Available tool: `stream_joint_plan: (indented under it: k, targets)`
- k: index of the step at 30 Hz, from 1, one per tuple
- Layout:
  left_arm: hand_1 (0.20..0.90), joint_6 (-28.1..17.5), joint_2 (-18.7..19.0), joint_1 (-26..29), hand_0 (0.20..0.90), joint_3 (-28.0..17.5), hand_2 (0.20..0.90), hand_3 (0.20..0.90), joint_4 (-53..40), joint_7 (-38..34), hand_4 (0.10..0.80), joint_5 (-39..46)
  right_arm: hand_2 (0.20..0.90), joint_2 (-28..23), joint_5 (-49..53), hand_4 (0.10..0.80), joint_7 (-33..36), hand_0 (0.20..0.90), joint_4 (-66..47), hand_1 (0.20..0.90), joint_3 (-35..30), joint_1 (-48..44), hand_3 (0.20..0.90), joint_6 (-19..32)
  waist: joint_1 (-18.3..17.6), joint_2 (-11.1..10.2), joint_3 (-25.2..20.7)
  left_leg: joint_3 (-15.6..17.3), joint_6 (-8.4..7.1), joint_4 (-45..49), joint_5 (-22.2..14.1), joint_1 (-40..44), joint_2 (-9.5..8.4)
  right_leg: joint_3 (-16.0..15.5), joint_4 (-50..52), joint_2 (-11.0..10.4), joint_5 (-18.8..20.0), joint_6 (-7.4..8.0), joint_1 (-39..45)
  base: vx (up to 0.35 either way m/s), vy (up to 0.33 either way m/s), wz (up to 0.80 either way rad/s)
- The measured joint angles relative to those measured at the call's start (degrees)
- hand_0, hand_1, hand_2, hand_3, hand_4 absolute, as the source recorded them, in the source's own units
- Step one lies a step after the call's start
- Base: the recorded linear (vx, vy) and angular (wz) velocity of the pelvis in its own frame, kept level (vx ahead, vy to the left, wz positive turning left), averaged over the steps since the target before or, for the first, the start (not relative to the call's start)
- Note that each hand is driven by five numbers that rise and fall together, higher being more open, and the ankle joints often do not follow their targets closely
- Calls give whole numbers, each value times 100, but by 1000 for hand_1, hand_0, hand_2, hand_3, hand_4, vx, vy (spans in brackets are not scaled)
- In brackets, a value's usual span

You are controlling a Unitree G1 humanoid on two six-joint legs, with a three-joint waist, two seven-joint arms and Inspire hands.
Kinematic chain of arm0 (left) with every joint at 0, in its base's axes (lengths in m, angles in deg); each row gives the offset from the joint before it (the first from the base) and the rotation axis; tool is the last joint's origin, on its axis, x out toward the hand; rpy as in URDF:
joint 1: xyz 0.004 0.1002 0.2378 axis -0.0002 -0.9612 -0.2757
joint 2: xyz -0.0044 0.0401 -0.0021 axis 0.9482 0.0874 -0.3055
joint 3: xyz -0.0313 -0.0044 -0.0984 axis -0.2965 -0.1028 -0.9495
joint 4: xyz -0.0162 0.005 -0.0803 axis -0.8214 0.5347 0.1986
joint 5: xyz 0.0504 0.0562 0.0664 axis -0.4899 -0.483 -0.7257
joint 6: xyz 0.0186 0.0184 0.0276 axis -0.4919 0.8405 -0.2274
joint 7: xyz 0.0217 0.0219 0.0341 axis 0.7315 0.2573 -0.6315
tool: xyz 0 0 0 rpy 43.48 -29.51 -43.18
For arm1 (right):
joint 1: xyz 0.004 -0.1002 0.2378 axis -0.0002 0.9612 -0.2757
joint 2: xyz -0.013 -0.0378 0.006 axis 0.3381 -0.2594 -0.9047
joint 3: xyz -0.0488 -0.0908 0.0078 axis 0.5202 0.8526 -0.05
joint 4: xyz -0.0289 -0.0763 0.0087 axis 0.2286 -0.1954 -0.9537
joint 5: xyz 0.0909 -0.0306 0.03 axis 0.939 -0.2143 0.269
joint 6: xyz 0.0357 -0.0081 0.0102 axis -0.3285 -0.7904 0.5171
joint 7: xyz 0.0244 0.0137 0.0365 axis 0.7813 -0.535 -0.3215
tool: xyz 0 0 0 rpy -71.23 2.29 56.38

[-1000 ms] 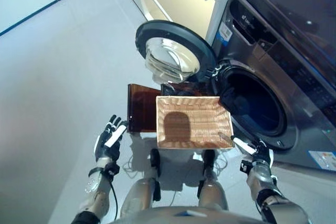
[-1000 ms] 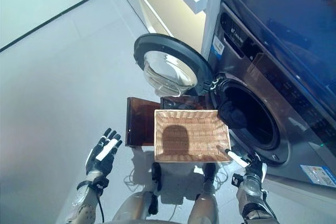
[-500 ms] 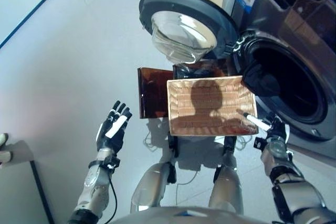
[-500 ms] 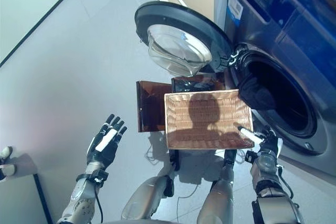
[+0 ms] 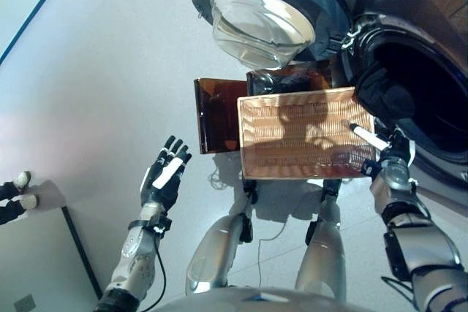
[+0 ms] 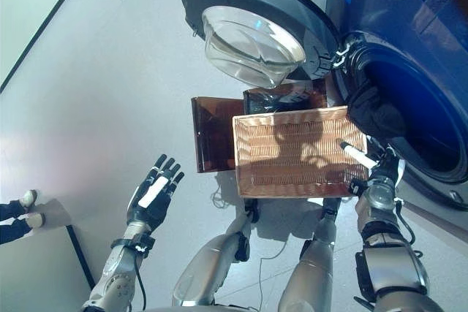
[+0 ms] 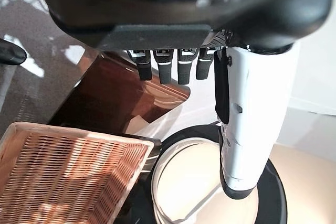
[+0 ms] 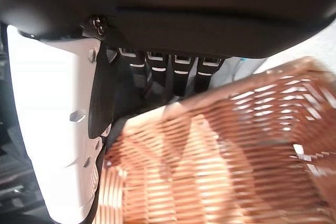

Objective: Pick up the clothes and place them into the washing machine

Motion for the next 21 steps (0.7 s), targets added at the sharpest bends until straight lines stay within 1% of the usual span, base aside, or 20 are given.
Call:
stream_joint_plan:
  k: [5, 8, 10, 20, 21]
  targets:
    - [900, 3, 1, 1, 900, -2, 900, 900, -39, 0, 800, 2, 900, -170, 160, 800, -91, 900, 199, 900, 5, -230, 900, -6, 40, 42, 17, 4, 4, 0, 3, -43, -14, 1, 38, -15, -1, 0, -62, 0, 0, 0]
    - [900, 3, 1, 1, 900, -1, 900, 900, -84, 1, 800, 3, 900, -318, 260, 800, -99, 900, 383, 900, 2, -426, 900, -17, 96, 107, 33, 8, 7, 0, 5, -55, -42, 1, 45, -45, -1, 3, -82, 0, 0, 0]
    - [900, 2, 3, -5, 900, -4, 900, 900, -155, -1, 800, 7, 900, -373, 367, 800, -139, 900, 449, 900, 0, -487, 900, -19, 151, 113, 29, 4, 10, 0, 8, -87, -42, 0, 55, -45, -2, 3, -120, 16, 5, 0]
    - [900, 9, 4, -4, 900, -2, 900, 900, -192, 37, 800, 35, 900, -546, 659, 800, -346, 900, 731, 900, 5, -835, 900, -166, 156, 120, 25, 10, 30, 0, 22, -156, -52, 7, 63, -54, 8, 15, -195, 5, 1, 0]
    - [900, 9, 4, -4, 900, -2, 900, 900, -196, 77, 800, 53, 823, -562, 660, 745, -356, 823, 737, 823, 6, -881, 823, -185, 161, 126, 20, 25, 32, 0, 24, -178, -51, 20, 99, -53, 8, 15, -243, 0, 0, 0]
